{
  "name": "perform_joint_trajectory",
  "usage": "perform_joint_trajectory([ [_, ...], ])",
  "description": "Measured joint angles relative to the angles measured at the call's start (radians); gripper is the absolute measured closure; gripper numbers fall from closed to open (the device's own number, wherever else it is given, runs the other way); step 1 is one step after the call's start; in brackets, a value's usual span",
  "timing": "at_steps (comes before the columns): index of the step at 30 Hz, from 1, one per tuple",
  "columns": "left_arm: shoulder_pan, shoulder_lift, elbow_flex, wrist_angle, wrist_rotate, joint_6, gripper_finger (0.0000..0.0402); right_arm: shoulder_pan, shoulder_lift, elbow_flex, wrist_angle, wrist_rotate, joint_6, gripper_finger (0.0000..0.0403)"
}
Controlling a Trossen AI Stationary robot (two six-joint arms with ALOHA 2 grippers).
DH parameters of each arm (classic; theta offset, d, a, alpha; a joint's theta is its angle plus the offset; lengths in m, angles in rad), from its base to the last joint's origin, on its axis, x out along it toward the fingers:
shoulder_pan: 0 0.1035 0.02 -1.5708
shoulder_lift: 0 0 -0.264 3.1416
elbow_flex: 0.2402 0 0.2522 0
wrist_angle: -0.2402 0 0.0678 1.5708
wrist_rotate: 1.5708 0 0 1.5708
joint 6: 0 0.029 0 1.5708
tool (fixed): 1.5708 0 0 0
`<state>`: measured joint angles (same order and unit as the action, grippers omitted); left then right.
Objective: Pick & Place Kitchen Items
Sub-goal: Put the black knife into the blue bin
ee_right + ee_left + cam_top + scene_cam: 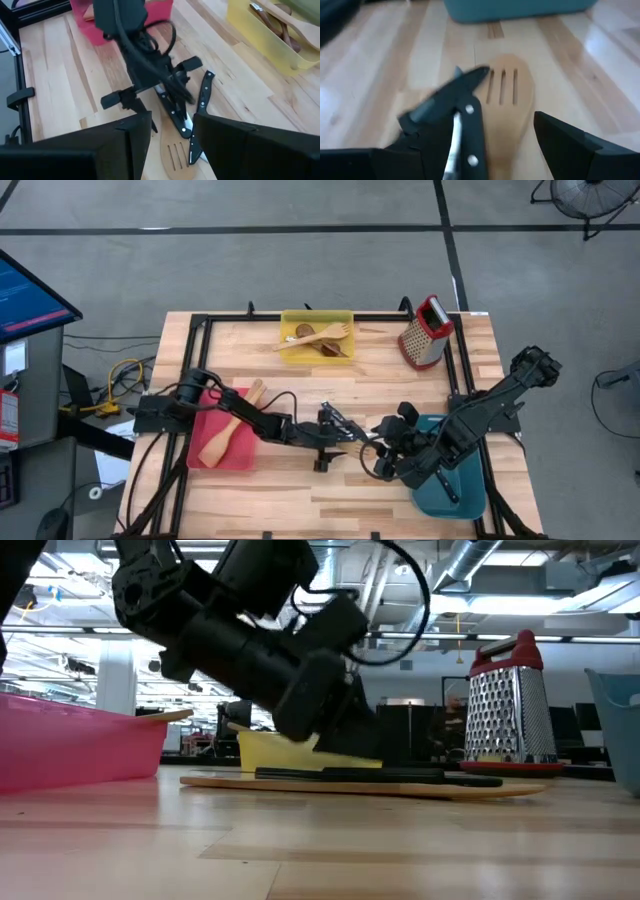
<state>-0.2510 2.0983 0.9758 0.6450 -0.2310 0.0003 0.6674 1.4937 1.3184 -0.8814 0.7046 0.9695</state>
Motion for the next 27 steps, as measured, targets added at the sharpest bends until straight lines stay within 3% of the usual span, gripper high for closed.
perform_joint_trajectory([
  [12, 0.021, 0.052, 0.003, 0.013, -0.006, -0.091, 0.0165, 0.000, 0.000, 0.000, 0.001, 0.000, 0.000, 0.0240],
  [27, 0.020, 0.048, 0.000, 0.002, 0.047, -0.148, 0.0262, 0.000, 0.000, 0.000, 0.001, 0.000, 0.000, 0.0240],
])
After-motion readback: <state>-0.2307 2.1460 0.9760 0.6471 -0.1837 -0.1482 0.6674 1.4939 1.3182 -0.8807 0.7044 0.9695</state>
